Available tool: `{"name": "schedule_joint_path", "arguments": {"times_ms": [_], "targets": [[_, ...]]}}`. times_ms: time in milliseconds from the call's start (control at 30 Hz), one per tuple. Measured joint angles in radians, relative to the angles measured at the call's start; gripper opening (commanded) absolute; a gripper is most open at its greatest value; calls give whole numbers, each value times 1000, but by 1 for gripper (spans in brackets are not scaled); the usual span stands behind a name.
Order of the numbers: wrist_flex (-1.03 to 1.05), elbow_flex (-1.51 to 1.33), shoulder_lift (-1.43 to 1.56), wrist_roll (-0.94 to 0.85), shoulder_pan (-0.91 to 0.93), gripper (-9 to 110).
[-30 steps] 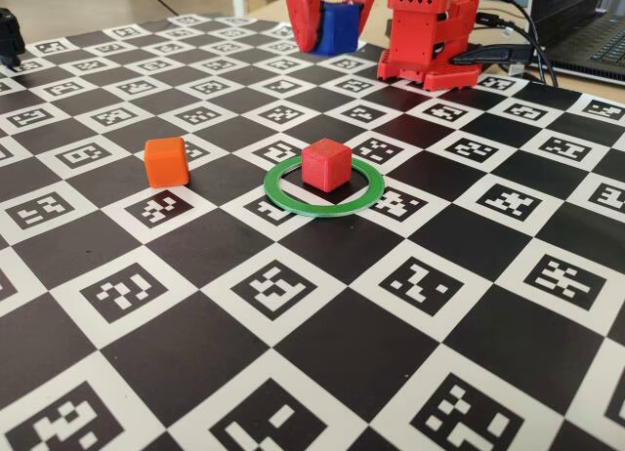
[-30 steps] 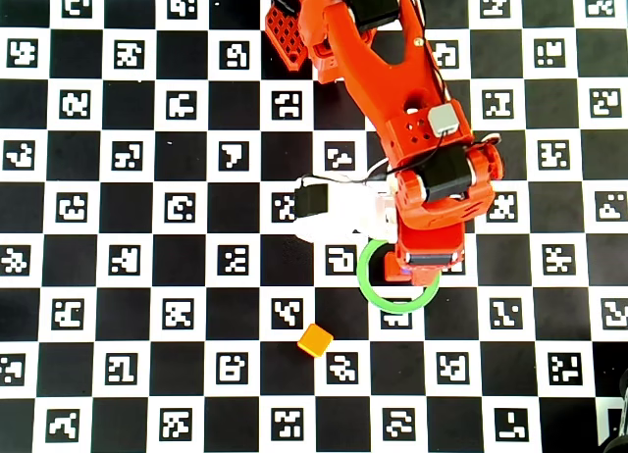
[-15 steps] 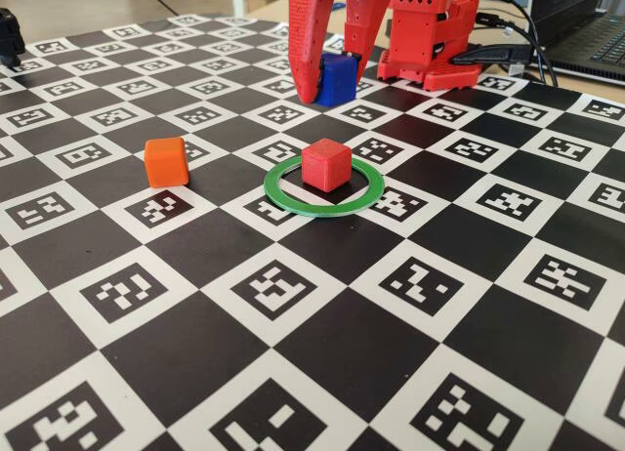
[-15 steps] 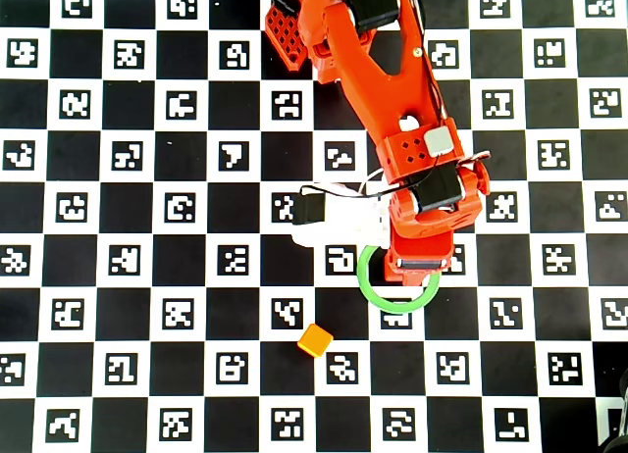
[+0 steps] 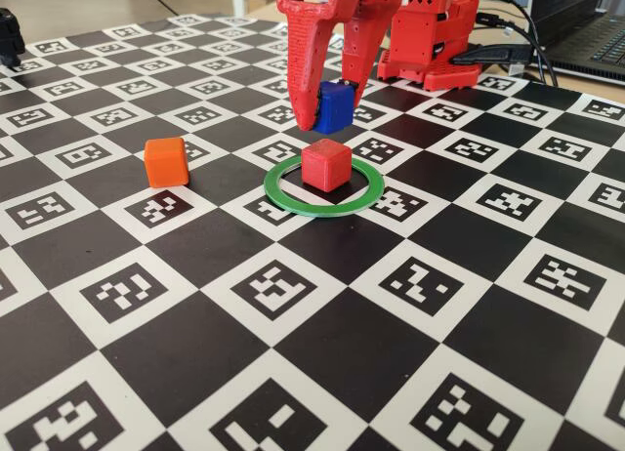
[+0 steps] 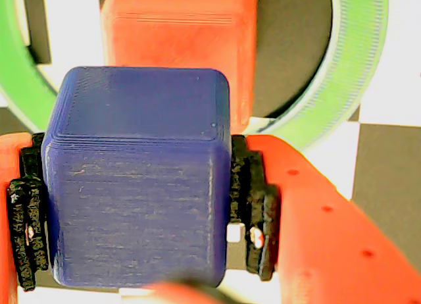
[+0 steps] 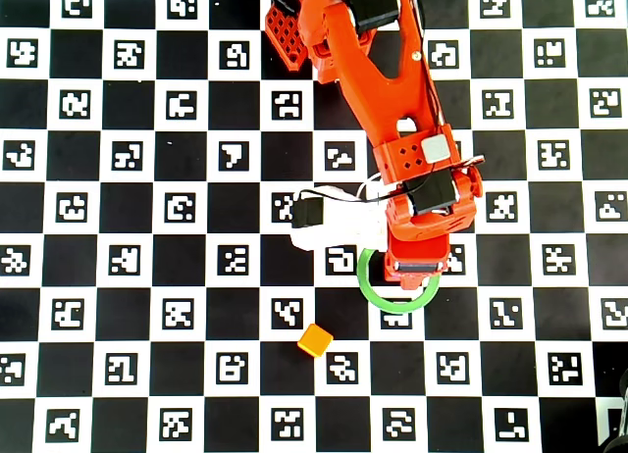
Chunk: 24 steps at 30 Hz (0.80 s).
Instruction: Grab the red cube then put it in the green circle then put the blue cube on top and finally the orange cube on top
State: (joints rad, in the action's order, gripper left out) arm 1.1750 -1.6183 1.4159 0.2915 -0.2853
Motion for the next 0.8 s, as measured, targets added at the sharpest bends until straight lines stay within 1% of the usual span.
{"name": "schedule_joint_path", "arguments": {"times_ms": [367,633,800], "targets": [[-57,-69,0,-14,0,2],[-61,-72,0,-15,0,3],[-61,-72,0,-15,0,7]]}}
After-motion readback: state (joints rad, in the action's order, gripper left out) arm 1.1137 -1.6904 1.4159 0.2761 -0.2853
